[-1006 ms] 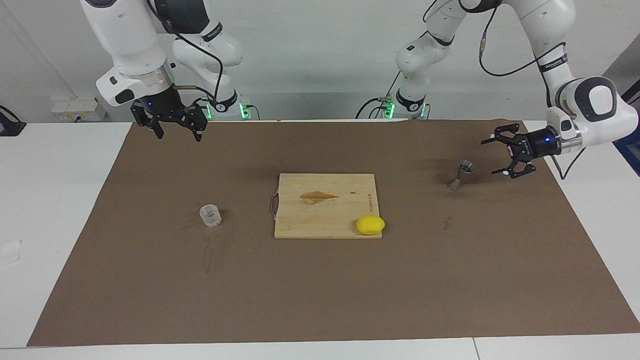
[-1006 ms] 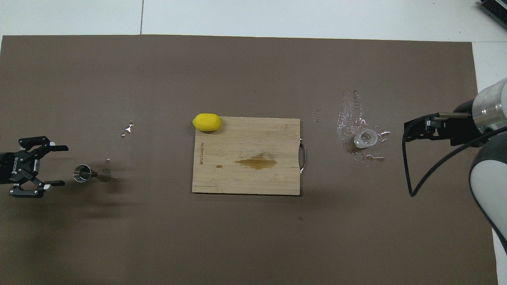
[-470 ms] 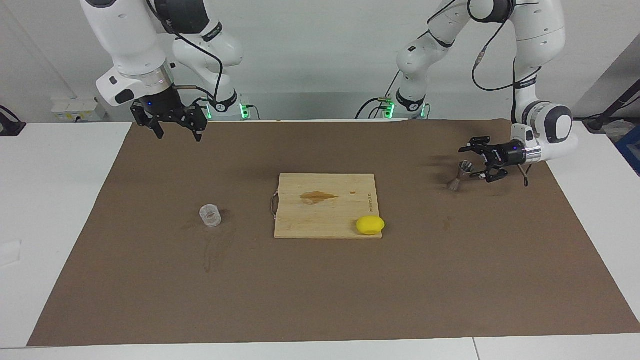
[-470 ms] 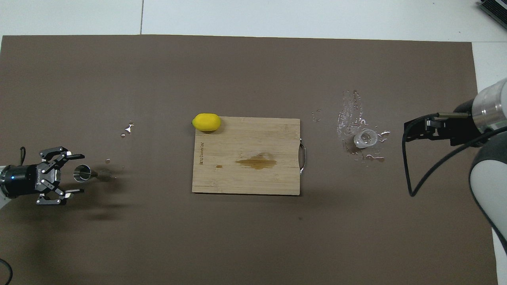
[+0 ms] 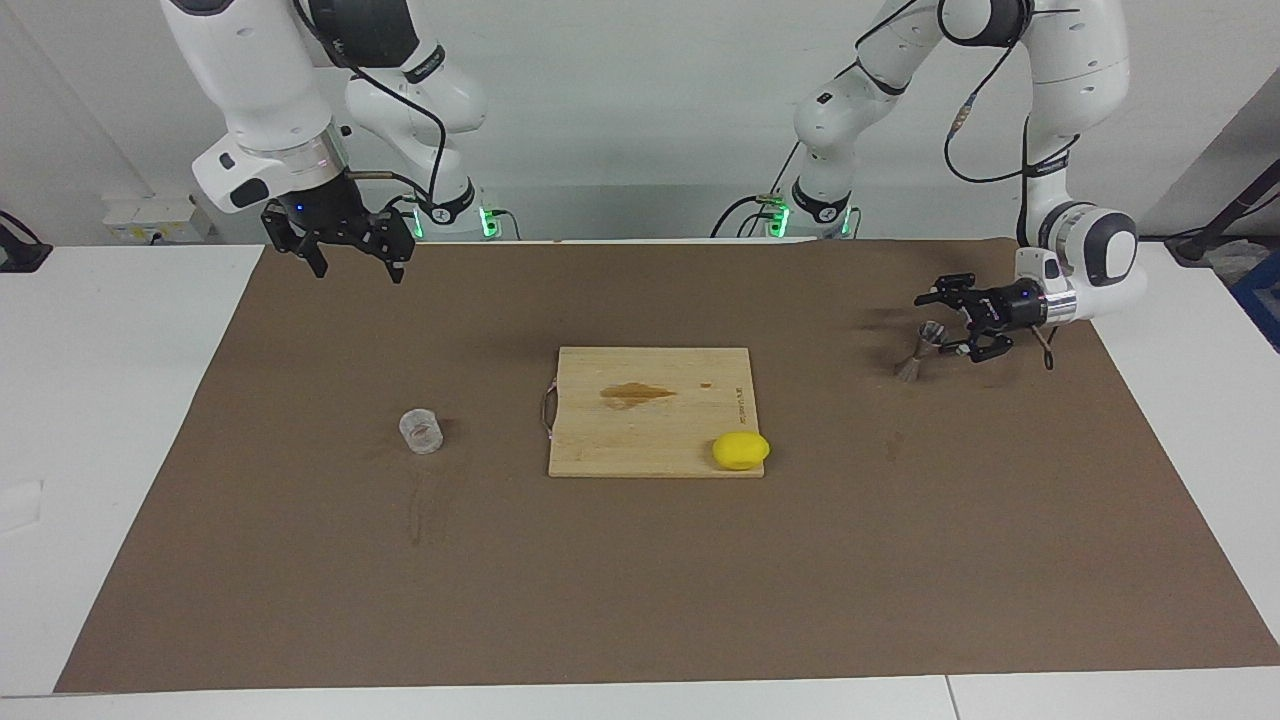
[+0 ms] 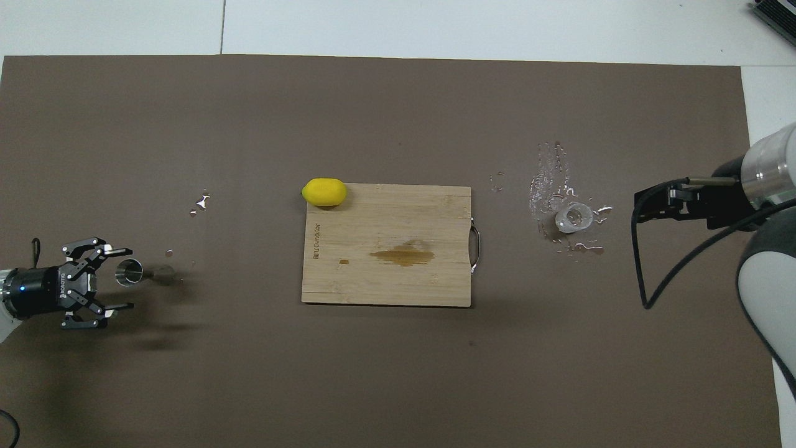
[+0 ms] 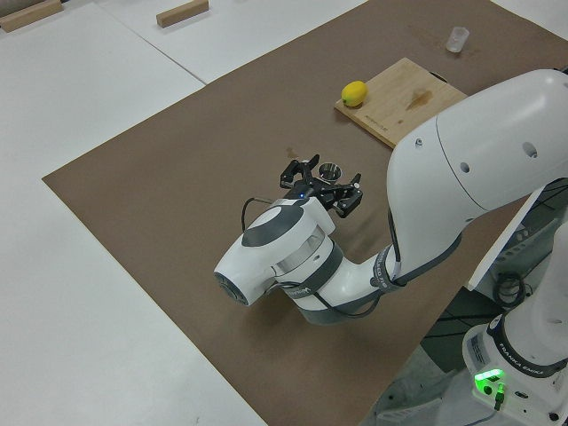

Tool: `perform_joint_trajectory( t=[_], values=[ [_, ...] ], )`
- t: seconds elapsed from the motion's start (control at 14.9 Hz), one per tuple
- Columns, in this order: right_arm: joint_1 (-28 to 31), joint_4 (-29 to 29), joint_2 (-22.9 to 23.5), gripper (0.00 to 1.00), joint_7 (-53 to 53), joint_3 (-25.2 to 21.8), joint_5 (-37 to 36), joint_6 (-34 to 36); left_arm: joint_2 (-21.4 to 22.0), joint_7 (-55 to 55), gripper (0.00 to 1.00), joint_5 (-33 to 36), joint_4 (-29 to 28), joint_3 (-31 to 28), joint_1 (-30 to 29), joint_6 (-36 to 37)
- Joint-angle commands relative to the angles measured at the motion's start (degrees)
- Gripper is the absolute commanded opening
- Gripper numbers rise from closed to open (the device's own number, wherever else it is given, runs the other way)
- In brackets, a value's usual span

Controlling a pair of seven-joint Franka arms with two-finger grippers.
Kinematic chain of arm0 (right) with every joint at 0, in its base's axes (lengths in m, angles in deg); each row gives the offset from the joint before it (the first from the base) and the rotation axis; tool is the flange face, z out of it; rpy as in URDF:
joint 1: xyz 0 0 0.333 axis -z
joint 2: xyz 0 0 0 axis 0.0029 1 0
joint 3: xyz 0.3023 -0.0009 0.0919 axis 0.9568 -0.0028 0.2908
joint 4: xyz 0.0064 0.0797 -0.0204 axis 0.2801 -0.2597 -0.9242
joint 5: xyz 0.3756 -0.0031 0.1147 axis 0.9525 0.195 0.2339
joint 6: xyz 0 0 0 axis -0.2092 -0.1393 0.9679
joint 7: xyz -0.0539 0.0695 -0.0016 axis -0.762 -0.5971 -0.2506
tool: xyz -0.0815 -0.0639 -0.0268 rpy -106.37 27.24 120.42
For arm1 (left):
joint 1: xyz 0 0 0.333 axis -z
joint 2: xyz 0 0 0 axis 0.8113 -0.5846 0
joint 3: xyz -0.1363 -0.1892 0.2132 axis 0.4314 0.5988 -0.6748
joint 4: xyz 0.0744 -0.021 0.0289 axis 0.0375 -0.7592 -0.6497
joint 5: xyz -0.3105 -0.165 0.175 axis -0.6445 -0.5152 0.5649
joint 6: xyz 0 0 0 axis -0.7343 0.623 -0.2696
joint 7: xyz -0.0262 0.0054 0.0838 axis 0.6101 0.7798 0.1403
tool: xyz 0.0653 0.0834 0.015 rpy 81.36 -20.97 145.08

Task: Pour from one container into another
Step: 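Reach the left gripper to the small dark metal cup and grasp it, then carry the dark cup with the left gripper onto the cutting board center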

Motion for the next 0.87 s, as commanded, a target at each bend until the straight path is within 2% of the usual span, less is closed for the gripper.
perform_joint_trajectory(
  t=[0.0,0.47,0.6,0.8],
  values=[
    [0.7,0.3,0.1,1.00,-0.6,0.2,1.4,0.2,0.1,1.9,1.00,-1.0,-1.6,0.4,-1.7,-0.9],
    [0.7,0.3,0.1,1.00,-0.6,0.2,1.4,0.2,0.2,3.4,0.98,-1.0,-3.0,0.4,-1.4,-3.2],
    [0.7,0.3,0.1,1.00,-0.6,0.2,1.4,0.2,0.2,3.5,0.87,-1.2,-3.0,0.4,-1.3,-3.2],
    [0.7,0.3,0.1,1.00,-0.6,0.2,1.4,0.2,0.2,3.6,0.60,-2.7,-2.9,0.4,-1.1,-3.4]
  ],
)
